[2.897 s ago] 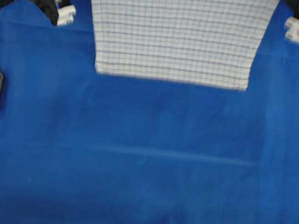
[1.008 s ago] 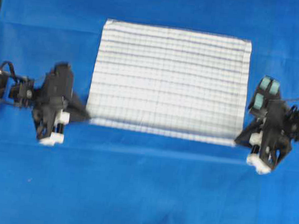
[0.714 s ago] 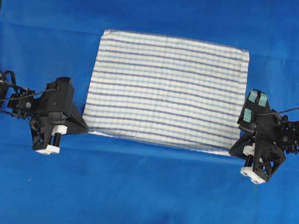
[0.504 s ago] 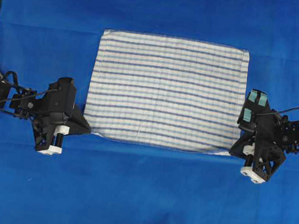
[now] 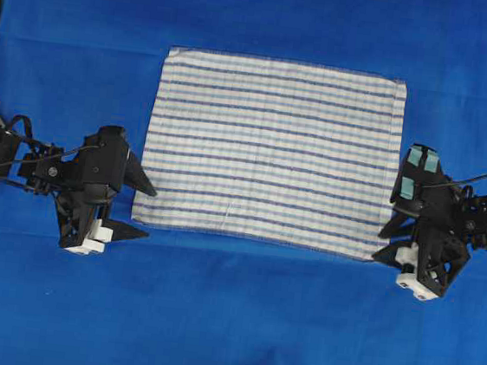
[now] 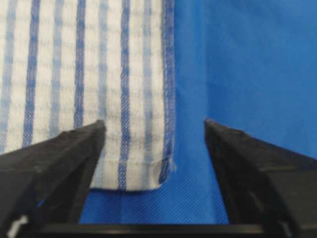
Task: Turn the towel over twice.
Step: 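Open both grippers and pull them back to the table sides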
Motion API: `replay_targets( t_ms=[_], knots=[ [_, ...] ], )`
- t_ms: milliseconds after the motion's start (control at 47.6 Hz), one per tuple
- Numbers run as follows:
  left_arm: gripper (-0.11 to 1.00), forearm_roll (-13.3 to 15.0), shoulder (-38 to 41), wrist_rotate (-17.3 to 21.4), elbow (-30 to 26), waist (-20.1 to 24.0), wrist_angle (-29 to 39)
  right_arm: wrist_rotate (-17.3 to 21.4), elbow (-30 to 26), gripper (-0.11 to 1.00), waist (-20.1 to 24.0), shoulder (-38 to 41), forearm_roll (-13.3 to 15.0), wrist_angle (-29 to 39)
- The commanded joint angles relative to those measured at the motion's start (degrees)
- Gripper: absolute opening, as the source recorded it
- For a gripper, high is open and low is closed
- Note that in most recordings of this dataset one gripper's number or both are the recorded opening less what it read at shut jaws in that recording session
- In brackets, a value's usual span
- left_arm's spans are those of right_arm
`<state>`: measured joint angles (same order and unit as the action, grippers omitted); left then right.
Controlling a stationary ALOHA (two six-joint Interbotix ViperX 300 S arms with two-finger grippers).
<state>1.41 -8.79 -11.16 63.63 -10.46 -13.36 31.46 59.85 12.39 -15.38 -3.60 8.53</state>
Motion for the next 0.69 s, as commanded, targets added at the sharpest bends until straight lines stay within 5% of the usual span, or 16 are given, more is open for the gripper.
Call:
replay_targets(
  t_ms=[0, 357, 672],
  knots=[
    [0.81, 0.1, -4.0, 0.5, -1.9, -0.3, 3.9, -0.2, -1.7, 0.66, 0.2, -3.4, 2.5, 1.7],
    [0.8, 0.1, -21.3, 8.3, -0.5, 3.6, 8.9, -0.2, -1.3, 0.63, -5.1, -21.3, 20.8, 3.5],
    [0.8, 0.1, -40.7, 14.3, 6.1, 10.2, 7.5, -0.2, 0.8, 0.63, -12.8, -34.3, 33.4, 2.5]
  ],
)
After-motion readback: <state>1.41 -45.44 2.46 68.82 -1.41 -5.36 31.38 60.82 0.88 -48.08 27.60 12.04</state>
